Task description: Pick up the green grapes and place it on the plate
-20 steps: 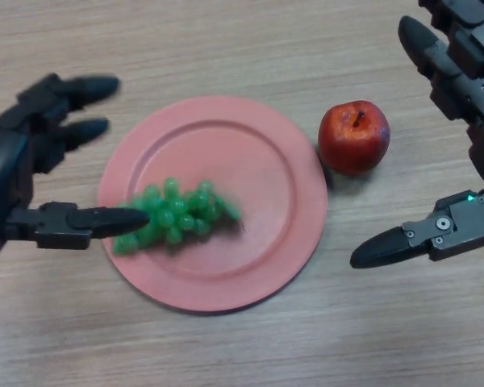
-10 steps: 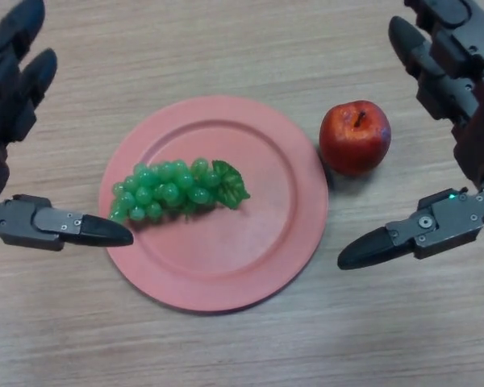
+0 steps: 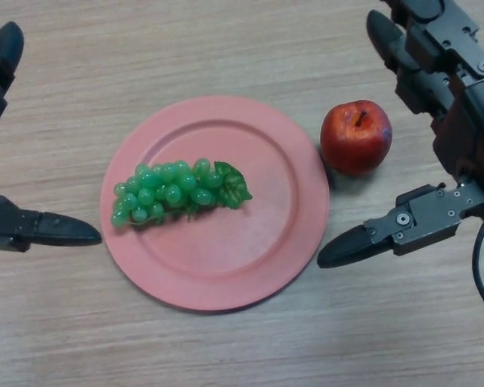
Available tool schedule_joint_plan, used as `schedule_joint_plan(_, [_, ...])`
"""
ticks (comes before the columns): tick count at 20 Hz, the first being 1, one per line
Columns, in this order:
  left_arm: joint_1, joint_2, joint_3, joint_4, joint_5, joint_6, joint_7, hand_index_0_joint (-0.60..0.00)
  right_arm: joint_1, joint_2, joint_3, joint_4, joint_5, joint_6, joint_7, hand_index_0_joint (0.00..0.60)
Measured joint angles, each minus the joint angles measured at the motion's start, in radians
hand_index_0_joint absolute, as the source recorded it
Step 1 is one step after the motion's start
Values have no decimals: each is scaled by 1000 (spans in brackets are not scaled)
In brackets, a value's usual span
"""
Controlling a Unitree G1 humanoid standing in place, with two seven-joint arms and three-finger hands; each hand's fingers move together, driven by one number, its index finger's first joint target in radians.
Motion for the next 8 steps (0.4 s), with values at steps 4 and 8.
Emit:
schedule_joint_plan(4, [0, 16, 6, -2, -22, 0, 14, 0, 0, 1, 1, -1, 0, 5, 0, 0])
schedule_joint_plan(8, [12, 10, 5, -7, -15, 0, 19, 0, -4, 5, 1, -2, 0, 5, 0, 0])
